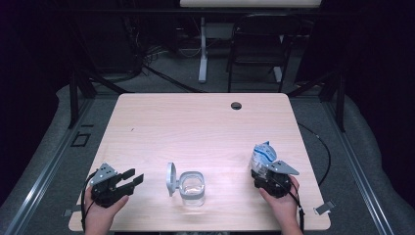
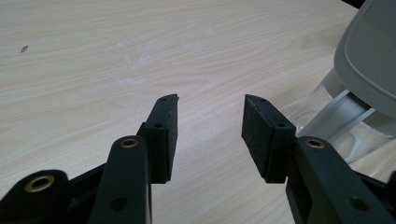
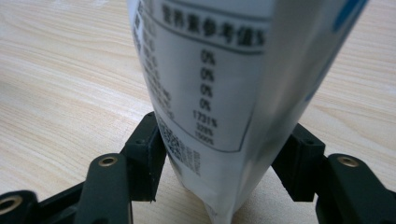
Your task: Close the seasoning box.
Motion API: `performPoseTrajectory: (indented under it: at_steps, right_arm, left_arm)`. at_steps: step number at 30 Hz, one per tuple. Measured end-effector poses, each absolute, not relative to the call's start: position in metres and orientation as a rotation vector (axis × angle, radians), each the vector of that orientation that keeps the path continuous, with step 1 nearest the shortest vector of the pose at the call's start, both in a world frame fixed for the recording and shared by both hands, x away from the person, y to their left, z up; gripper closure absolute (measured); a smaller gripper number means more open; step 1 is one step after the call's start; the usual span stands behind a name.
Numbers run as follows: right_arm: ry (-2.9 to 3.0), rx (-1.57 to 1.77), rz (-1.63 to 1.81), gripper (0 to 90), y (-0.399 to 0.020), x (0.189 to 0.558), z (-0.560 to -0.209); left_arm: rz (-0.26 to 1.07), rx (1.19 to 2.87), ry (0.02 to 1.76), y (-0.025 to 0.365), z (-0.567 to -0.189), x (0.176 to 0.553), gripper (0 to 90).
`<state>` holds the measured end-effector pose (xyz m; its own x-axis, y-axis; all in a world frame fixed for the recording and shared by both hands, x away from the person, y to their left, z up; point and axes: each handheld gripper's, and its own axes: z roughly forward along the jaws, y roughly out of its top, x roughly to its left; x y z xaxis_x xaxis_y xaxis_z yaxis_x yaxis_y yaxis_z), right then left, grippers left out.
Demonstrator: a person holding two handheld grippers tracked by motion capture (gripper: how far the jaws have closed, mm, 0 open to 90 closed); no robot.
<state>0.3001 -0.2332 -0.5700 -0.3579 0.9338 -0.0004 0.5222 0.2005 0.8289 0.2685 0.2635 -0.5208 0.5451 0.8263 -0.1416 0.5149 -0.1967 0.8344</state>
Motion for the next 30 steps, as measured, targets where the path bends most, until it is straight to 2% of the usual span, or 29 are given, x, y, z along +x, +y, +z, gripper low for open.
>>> performPoseTrajectory:
  at_steps: [30]
  right_arm:
    - [2.05,1.254,1.106,41.3,-0.246,0.298,-0.572]
  left_arm:
    - [0.424,1.871,1.1,0.263,-0.522,0.269,56.2]
